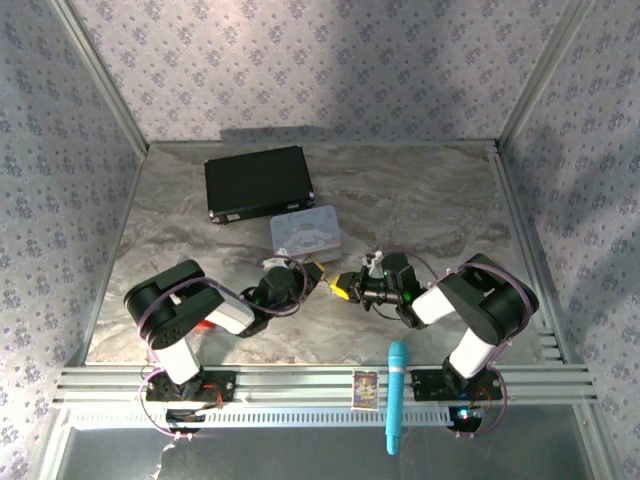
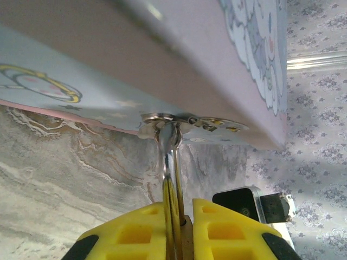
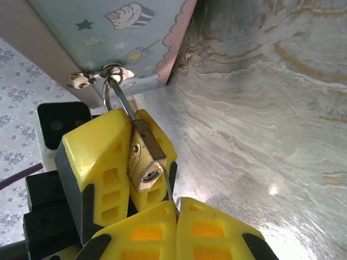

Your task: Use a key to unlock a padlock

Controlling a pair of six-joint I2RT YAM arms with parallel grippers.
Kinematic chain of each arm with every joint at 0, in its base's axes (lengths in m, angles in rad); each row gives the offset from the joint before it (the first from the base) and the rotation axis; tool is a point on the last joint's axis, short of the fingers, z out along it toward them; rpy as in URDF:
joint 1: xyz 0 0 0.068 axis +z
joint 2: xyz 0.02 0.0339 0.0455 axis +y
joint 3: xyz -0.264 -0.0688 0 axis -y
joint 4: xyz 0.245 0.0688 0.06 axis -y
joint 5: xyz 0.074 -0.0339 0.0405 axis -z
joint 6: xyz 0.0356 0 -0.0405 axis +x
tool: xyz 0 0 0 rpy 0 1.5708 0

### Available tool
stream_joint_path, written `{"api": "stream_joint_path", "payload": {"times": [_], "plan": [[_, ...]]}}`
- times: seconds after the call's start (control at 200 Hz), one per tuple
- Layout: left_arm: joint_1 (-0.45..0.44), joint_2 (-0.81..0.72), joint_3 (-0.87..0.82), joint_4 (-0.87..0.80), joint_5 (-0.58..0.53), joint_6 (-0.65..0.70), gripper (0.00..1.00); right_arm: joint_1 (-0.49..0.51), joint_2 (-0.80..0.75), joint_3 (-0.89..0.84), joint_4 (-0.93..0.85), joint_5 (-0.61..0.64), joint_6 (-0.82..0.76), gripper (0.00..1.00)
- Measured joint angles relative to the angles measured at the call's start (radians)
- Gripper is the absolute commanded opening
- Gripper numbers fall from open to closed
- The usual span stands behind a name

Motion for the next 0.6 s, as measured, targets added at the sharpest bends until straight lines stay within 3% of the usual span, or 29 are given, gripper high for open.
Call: {"api": "stream_joint_path", "payload": {"times": [0.605], "plan": [[0.0, 0.019, 0.003, 0.035, -0.008, -0.014, 0.0, -0.016, 0.005, -0.054, 0.081, 0.041, 0.022, 0.0]]}}
